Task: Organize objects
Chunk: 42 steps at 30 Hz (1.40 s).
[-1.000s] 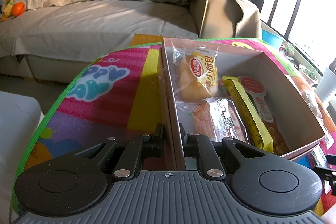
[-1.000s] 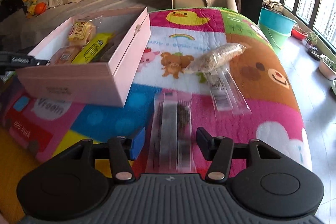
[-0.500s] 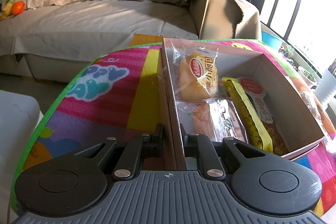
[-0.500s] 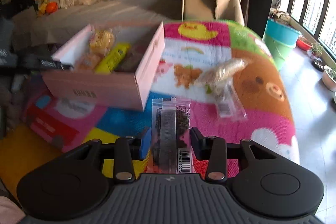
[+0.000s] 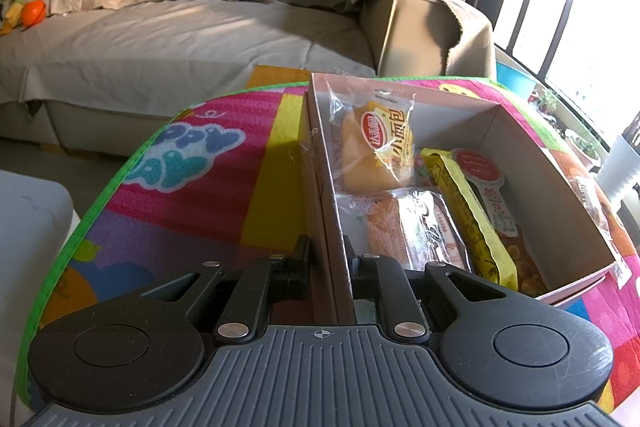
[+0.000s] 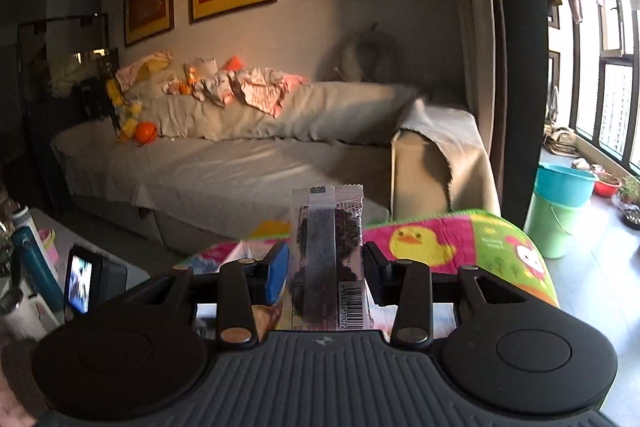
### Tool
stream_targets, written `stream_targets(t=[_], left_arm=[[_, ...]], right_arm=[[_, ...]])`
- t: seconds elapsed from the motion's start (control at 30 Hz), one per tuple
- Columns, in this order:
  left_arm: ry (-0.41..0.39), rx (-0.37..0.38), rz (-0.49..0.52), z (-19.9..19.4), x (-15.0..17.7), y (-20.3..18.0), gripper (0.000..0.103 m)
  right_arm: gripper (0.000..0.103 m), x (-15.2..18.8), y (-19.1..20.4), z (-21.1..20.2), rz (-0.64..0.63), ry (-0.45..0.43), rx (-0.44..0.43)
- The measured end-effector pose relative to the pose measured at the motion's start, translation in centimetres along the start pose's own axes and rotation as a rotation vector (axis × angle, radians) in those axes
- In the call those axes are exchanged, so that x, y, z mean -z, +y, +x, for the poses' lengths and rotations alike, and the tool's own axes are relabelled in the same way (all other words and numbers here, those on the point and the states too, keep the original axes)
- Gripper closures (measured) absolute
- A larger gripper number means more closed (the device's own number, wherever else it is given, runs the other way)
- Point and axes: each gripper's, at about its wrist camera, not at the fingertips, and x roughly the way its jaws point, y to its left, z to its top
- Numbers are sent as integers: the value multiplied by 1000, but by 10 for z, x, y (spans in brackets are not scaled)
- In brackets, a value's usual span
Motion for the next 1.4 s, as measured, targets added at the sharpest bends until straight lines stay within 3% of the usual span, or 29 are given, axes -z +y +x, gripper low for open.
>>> stream_targets(t=[0.33,0.53,0.67,0.8,0.97,1.2,1.4], left_arm=[[-3,1,1,-1,0,0,87],[-3,2,1,-1,0,1,87],[-3,2,0,-1,0,1,87],[-3,2,1,0,1,1,87],[-3,2,0,-1,1,1,87],[-3,1,0,0,1,1,87],[-2,-1,0,0,1,2,88]], right_arm=[[63,33,0,80,86,197,-12],[63,50,3,105,124,249,0],[62,52,2,107,131,232,5],[50,55,0,102,123,210,4],[45,65,-6,87,92,201,45],[26,91,-37,63,67,222,182],[20,113,-77,62,166,266,297]])
